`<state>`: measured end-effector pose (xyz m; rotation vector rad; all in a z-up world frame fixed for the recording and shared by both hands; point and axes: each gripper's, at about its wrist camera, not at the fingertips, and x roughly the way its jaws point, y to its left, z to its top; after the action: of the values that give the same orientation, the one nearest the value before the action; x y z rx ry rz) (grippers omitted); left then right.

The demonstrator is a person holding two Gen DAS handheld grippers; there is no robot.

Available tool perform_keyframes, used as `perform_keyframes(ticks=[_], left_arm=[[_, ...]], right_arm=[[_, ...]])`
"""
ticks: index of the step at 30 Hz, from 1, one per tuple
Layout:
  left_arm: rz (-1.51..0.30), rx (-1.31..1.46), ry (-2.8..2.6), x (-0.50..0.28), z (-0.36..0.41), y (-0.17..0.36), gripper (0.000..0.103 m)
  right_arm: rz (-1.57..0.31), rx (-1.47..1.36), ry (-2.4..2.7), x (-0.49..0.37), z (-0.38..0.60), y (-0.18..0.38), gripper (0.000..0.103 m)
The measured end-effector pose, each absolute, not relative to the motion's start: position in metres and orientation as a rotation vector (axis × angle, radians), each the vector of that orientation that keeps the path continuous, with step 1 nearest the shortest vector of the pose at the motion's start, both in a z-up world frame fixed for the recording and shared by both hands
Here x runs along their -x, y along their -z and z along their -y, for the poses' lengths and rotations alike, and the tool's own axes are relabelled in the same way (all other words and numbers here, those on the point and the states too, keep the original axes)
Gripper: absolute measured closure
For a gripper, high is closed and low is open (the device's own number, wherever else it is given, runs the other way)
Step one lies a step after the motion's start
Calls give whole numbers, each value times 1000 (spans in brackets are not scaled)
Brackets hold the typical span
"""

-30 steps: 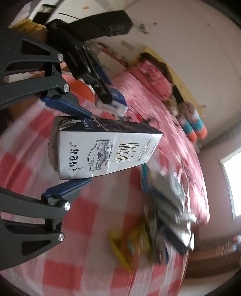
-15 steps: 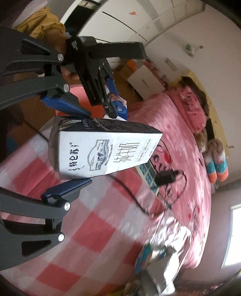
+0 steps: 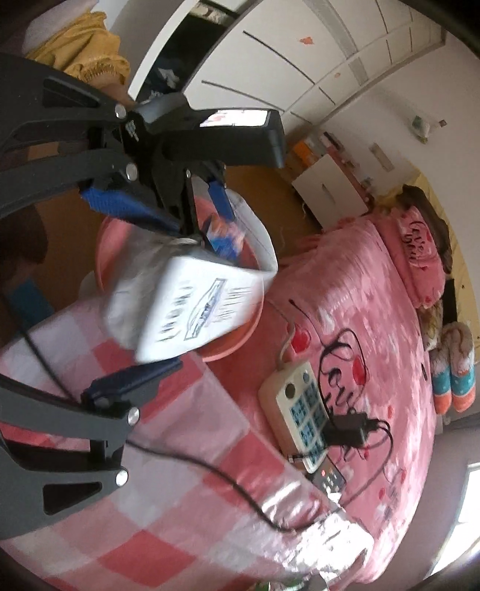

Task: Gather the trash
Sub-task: 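Carry the tissue pack to the pink bucket and open the left tool while the right tool carries the carton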

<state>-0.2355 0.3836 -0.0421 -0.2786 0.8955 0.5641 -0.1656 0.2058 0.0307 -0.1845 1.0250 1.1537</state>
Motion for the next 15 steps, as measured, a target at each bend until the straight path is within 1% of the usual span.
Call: perform_keyframes(ticks=[1,4,8,13,15], left_arm=[[-893,276,-578,237,-386,43,22],[-880,279,-601,241,-391,42,21],[-868,275,-616,242,-394,39,21],[-823,264,-578,241,-387,31,21],[-793,261,-535,239,-382,26,21]], right_arm=[[-1025,172,-1153,165,-206,-30,19],[-1021,137,-1152,164,-200,-30,18],[-1005,69,-1114,154,-182,-33,14],[-973,-31,-1055,139,-149,-37,14],[-958,-75,-1033,133,-134,-37,11]])
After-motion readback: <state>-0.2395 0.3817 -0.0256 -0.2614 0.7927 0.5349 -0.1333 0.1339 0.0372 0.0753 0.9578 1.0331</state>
